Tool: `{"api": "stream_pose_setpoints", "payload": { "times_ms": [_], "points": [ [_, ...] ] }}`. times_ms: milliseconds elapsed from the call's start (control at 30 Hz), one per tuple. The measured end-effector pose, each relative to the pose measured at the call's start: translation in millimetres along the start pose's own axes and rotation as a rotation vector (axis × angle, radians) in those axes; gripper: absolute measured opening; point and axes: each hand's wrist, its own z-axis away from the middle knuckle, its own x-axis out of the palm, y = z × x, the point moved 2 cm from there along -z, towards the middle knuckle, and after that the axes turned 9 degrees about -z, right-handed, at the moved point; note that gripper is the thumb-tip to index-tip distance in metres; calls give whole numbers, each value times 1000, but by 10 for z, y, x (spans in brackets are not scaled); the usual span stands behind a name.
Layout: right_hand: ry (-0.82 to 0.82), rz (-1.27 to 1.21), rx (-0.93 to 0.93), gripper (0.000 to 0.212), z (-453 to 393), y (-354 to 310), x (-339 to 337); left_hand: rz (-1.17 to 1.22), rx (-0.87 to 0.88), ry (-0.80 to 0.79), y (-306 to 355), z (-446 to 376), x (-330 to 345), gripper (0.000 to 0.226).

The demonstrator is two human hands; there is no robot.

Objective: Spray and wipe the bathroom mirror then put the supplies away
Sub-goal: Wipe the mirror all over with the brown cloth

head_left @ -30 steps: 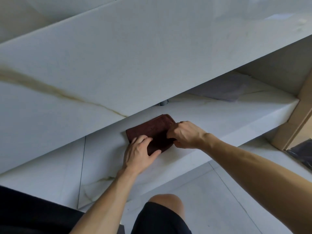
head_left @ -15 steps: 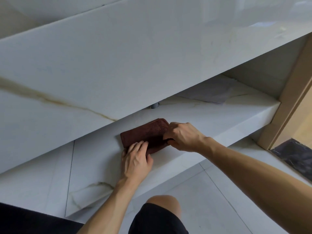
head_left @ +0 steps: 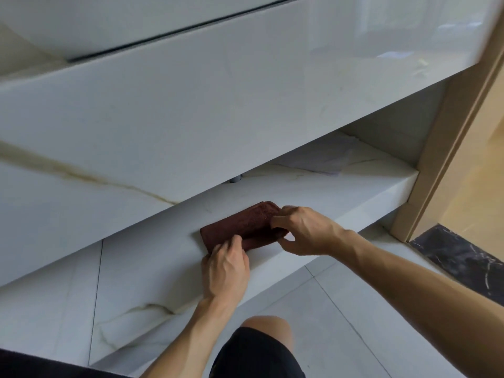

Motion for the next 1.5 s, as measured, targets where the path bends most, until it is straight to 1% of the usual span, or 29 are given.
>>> {"api": "stream_pose_setpoints", "payload": {
  "times_ms": [67,100,133,167,267,333,433,533,633,733,833,967,1067,1133,1267,1400,1500],
  "points": [
    [-23,93,18,31,172,74,-102,4,61,-11,182,10,-8,16],
    [-16,137,37,35,259,121,-154,19,96,0,295,9,-27,13],
    [10,175,53,36,342,171,-210,35,138,11,423,1,-50,9],
    [40,204,71,32,432,220,-269,47,182,23,555,-9,-70,8],
    [135,242,149,15,745,373,-483,93,289,31,977,-57,-129,16],
    [179,241,232,11,993,472,-649,121,334,23,1269,-120,-156,18],
    [254,258,376,7,1376,594,-887,174,391,-10,1707,-233,-223,8],
    [361,264,488,5,1782,664,-1114,169,511,-5,2171,-371,-353,10],
    [407,318,625,4,2157,662,-1415,158,613,7,2684,-509,-535,15],
    [471,380,745,9,2478,631,-1808,179,707,24,3214,-657,-745,24],
    [523,390,813,10,2725,561,-2280,247,772,49,3620,-767,-1088,19],
    [630,318,864,9,2846,227,-3146,381,806,71,3882,-915,-1894,12],
    [699,269,901,8,2792,-21,-3964,437,767,90,4001,-1123,-2696,17],
    [725,249,886,6,2693,-183,-4540,451,738,91,4044,-1287,-3298,20],
    [766,259,810,5,2255,-606,-5731,456,694,78,3952,-1681,-4595,22],
    [737,309,683,8,1553,-1069,-6840,418,624,121,3609,-2140,-5912,17],
    [700,335,583,10,938,-1346,-7513,404,560,103,3262,-2562,-6760,11]
  ]
}}
